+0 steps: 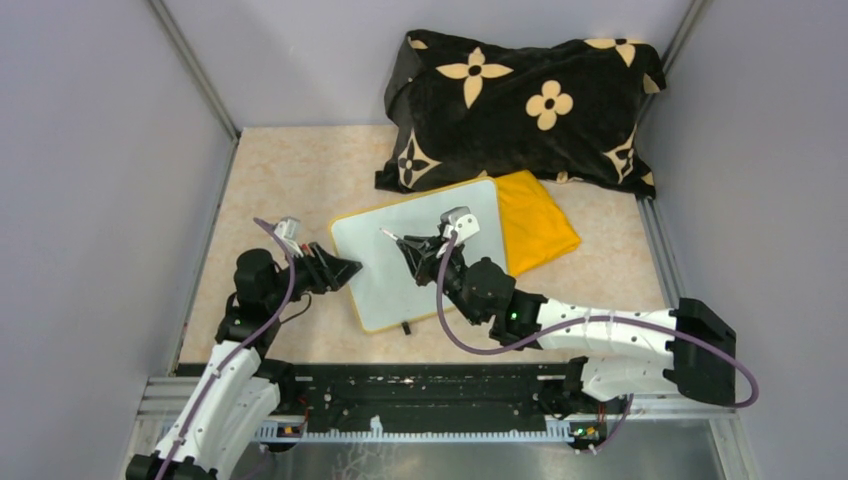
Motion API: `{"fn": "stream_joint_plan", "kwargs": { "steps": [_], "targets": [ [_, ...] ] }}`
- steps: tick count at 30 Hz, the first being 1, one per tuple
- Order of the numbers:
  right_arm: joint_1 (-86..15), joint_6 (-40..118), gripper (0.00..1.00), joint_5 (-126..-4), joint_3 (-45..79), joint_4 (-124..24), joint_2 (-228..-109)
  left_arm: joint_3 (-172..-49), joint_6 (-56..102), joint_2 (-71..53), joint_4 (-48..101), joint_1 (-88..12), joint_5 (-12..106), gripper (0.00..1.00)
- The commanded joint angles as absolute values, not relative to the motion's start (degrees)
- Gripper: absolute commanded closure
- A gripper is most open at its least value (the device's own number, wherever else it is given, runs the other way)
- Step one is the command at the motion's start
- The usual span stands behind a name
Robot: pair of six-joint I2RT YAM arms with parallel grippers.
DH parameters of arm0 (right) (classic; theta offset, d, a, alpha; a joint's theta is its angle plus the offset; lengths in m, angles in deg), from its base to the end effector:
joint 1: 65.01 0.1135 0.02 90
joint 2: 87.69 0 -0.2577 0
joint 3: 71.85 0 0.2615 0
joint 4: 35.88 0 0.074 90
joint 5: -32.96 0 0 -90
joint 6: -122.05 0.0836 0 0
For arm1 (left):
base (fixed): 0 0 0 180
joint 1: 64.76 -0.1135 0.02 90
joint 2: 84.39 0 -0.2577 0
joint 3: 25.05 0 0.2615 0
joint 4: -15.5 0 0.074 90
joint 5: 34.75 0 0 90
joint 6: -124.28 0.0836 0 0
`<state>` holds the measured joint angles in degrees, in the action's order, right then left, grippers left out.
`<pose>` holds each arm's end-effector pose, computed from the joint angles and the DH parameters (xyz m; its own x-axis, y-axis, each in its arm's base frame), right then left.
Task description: Write a sentence on the whiteboard
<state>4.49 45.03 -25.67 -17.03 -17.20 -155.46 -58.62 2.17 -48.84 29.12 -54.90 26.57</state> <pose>0.1535 0.2864 0.3080 -0.1048 0.2673 -0.9579 -0.6104 0.7431 0.2741 0.2036 -0.0761 0.2147 -0.5463 -0.3784 -0.7472 0.3722 0.6896 -0.6213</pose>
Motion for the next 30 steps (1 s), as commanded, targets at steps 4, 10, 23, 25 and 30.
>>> {"fn": "stream_joint_plan", "kwargs": {
  "steps": [4, 10, 23, 25, 30],
  "targets": [
    [3.96, 42.35, 1.00, -28.01, -16.75, -13.56, -153.77, -62.41, 3.85, -49.25, 32.09, -55.10, 30.41, 0.34],
    [3.95, 41.50, 1.00, -28.49, -16.70, -13.81, -154.96, -61.18, 4.07, -49.58, 31.36, -55.10, 30.93, 0.42],
    [3.88, 41.28, 1.00, -28.09, -14.96, -13.64, -158.50, -60.02, 3.44, -49.83, 30.01, -55.10, 29.95, 0.56],
    [3.90, 41.28, 1.00, -29.29, -14.64, -12.77, -158.85, -60.02, 3.43, -49.86, 29.95, -55.10, 29.86, 0.57],
    [3.93, 41.28, 1.00, -31.05, -12.78, -11.62, -160.86, -59.93, 3.43, -50.11, 29.96, -55.10, 29.95, 0.59]
  ]
}}
